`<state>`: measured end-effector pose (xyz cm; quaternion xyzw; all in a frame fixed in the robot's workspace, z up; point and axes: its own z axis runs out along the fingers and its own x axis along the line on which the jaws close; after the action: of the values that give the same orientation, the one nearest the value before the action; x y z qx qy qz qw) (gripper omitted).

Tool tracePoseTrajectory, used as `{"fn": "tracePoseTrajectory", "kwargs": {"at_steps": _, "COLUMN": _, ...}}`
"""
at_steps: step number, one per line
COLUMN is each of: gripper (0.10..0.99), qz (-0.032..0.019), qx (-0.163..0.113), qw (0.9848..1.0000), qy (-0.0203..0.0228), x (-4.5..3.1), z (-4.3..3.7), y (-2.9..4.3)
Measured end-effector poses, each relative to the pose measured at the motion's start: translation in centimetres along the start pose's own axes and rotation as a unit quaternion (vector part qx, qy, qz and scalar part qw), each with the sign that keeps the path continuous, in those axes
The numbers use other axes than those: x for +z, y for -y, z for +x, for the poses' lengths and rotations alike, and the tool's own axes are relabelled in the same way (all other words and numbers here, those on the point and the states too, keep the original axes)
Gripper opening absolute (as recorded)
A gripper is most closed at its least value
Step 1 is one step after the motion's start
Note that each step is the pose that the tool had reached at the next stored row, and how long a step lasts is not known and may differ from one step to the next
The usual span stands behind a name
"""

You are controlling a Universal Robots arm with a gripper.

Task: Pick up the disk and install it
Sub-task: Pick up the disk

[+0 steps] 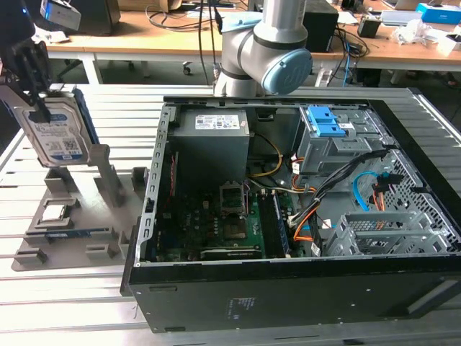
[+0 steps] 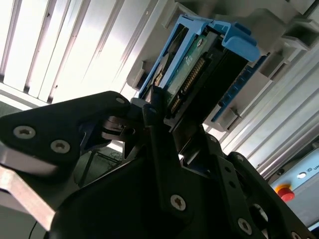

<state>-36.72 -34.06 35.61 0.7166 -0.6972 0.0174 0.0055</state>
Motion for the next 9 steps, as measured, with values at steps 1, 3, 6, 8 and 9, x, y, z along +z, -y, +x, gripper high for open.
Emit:
{"fn": "tracePoseTrajectory", "kwargs": {"at_steps": 1, "gripper": 0.361, "qz": 0.0000, "qx": 0.000, "qw": 1.0000, "qy": 0.0000, "x": -0.10, "z": 0.00, "y": 0.00}}
{"fn": "tracePoseTrajectory", "kwargs": {"at_steps": 3, "gripper": 0.361, "qz": 0.0000, "qx": 0.000, "qw": 1.0000, "qy": 0.0001, "x": -0.26, "z": 0.01, "y": 0.00}}
{"fn": "tracePoseTrajectory", "kwargs": {"at_steps": 6, "gripper": 0.361, "qz": 0.0000, "qx": 0.000, "qw": 1.0000, "qy": 0.0003, "x": -0.63, "z": 0.02, "y": 0.01}}
{"fn": "tracePoseTrajectory", "kwargs": {"at_steps": 8, "gripper": 0.361, "qz": 0.0000, "qx": 0.000, "qw": 1.0000, "qy": 0.0003, "x": -0.91, "z": 0.03, "y": 0.02}}
{"fn": "tracePoseTrajectory", "kwargs": {"at_steps": 9, "gripper": 0.361, "qz": 0.0000, "qx": 0.000, "qw": 1.0000, "qy": 0.0003, "x": -1.04, "z": 0.03, "y": 0.02}}
